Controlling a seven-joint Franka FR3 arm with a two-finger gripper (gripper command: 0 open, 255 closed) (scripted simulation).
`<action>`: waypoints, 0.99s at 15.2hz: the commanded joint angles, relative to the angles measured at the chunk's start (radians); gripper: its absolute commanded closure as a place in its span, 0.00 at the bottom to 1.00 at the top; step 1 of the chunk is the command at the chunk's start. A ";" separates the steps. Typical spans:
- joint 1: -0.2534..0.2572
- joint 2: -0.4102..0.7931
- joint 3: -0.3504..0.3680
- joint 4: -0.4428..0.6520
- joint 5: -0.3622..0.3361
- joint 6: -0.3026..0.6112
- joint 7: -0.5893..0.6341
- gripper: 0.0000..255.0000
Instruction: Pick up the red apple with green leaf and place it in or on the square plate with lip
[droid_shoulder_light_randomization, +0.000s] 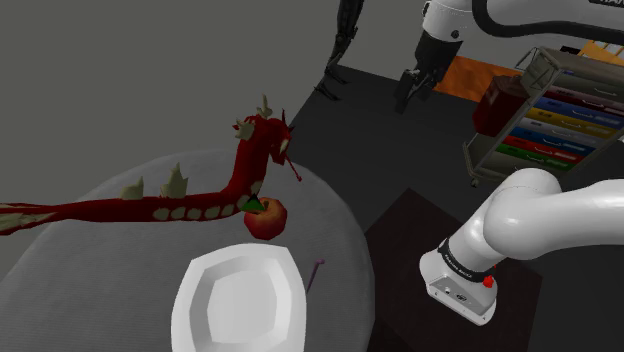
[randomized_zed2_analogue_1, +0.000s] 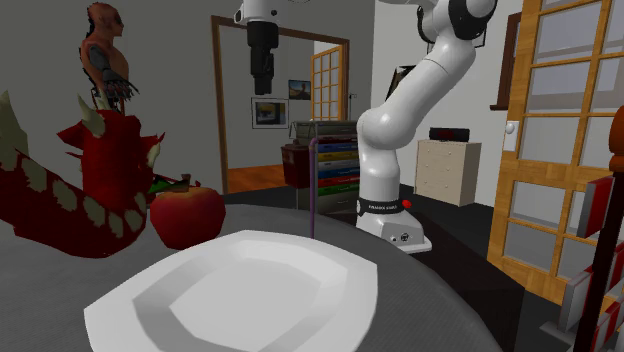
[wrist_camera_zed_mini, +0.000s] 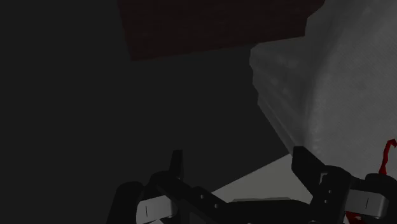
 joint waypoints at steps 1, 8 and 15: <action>0.000 0.000 0.000 0.000 0.000 0.000 0.000 0.00; 0.060 0.085 0.143 0.005 0.088 0.078 0.141 0.00; 0.101 0.220 0.287 0.062 0.142 0.161 0.283 0.00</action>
